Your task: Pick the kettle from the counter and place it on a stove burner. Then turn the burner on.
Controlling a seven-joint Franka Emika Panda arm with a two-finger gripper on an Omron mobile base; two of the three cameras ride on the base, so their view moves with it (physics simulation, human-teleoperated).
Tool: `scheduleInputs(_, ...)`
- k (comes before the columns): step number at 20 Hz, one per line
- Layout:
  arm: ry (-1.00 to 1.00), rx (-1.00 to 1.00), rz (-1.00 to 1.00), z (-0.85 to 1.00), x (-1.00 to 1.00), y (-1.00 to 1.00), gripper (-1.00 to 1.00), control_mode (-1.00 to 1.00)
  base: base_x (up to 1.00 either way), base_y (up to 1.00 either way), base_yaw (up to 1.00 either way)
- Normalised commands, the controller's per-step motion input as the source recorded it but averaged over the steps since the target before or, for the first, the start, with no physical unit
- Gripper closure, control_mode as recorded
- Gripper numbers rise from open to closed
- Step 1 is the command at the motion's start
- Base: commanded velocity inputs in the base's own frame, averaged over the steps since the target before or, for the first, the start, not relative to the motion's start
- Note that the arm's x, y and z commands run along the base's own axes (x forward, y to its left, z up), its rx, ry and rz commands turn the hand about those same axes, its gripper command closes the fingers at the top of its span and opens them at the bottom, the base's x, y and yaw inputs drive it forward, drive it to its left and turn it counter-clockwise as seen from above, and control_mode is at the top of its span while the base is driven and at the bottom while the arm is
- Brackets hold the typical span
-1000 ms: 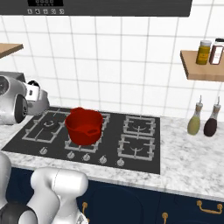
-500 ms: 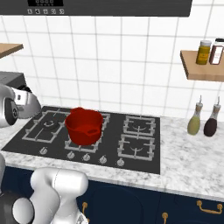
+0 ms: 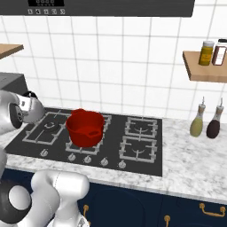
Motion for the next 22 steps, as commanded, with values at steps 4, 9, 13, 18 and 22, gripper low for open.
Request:
scheduleInputs(4,0.0,0.0,-0.07,-0.33,0.35,0.11,1.0,-1.0,0.0,0.0,0.0)
scheduleInputs(9,0.05,0.0,-0.04,-0.16,0.29,0.21,1.0,-1.0,0.0,0.0,0.0)
scheduleInputs(13,0.09,0.0,-0.01,-0.03,0.23,0.15,1.0,-1.0,0.0,0.0,0.0)
scheduleInputs(18,0.01,0.0,0.0,-0.29,0.35,0.06,1.0,-1.0,0.0,0.0,0.0)
scheduleInputs(22,0.0,0.0,0.0,-0.4,0.35,0.01,1.0,-1.0,0.0,0.0,0.0)
